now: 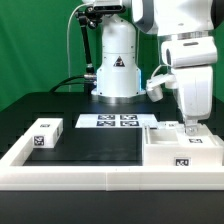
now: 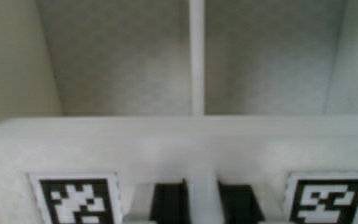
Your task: Assemble cabinet
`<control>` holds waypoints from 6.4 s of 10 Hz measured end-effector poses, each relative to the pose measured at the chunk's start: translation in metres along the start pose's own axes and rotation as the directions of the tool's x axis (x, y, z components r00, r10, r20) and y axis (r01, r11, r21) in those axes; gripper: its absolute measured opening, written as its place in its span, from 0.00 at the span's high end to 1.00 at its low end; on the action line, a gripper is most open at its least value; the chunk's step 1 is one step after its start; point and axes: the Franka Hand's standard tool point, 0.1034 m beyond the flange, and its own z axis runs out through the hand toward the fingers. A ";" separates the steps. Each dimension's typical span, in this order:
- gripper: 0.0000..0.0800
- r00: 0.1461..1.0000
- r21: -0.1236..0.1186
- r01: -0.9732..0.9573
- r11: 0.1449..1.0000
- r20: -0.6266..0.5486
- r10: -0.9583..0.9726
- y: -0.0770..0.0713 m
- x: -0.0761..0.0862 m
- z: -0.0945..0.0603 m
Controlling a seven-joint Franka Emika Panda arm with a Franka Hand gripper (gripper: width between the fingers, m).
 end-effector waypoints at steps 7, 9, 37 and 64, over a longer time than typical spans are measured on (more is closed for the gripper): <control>0.64 1.000 0.026 0.005 1.000 0.006 -0.005 0.000 0.002 0.002; 0.24 1.000 0.026 0.005 1.000 0.006 -0.005 0.000 0.002 0.002; 0.00 0.997 0.026 -0.038 0.999 0.075 0.036 -0.116 -0.012 -0.035; 0.91 0.998 0.088 -0.065 0.994 0.008 0.065 -0.178 -0.011 0.036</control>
Offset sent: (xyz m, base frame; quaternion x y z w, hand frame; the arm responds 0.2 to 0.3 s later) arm 0.0000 0.0000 0.0000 0.0000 0.0000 0.0000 1.0000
